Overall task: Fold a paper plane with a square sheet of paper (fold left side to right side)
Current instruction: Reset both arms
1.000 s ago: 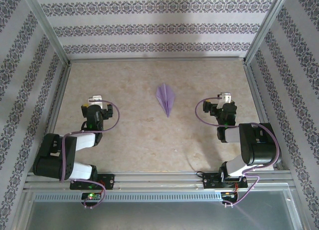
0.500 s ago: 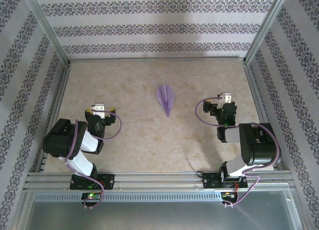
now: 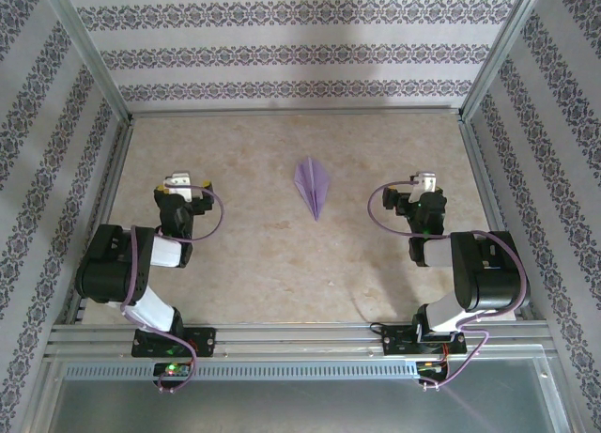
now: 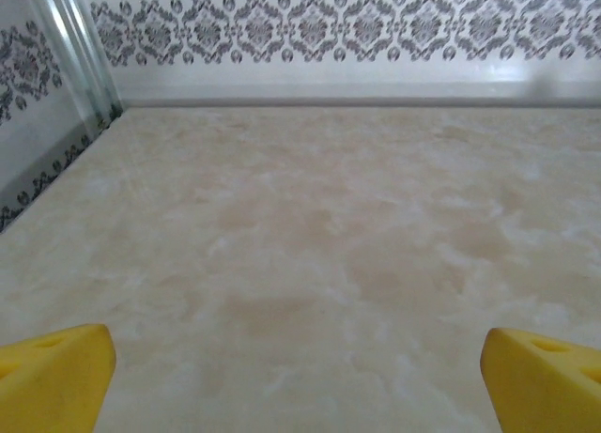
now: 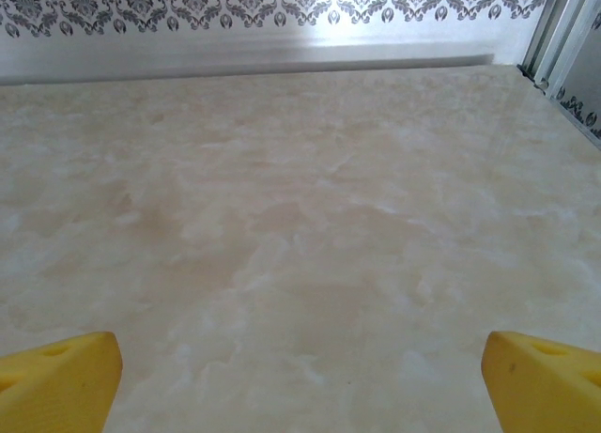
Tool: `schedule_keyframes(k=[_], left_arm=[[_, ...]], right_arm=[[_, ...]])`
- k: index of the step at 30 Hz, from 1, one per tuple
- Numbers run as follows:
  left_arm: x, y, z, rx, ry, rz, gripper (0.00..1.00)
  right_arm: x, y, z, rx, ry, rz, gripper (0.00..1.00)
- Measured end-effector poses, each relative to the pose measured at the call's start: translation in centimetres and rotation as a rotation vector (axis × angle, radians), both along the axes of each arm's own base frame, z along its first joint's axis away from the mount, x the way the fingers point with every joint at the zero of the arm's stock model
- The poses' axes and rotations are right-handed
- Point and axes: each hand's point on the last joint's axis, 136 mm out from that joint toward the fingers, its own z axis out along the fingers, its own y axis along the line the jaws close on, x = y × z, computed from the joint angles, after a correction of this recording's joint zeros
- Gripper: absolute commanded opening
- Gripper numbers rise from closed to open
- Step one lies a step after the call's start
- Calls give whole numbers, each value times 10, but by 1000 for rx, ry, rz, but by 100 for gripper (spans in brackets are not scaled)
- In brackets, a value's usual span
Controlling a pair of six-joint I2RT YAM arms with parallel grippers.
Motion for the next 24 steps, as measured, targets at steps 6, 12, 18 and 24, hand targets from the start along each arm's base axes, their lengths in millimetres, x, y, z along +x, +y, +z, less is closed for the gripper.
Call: schedule_keyframes(k=[6,12,18,24], left_arm=[[-3,-1,-11,-2,46,-6,100],[-4,-2,-16,-4,66,-13,100],[-4,-3,-16,-5,66,-18,100],[-4,-4,-16,-6,66,-21,100]], right_arm=[[0,0,0,0,0,0,98],[0,0,0,0,0,0,98],[0,1,0,-2,1,1,98],[1,6,0,-10,3,12,98]])
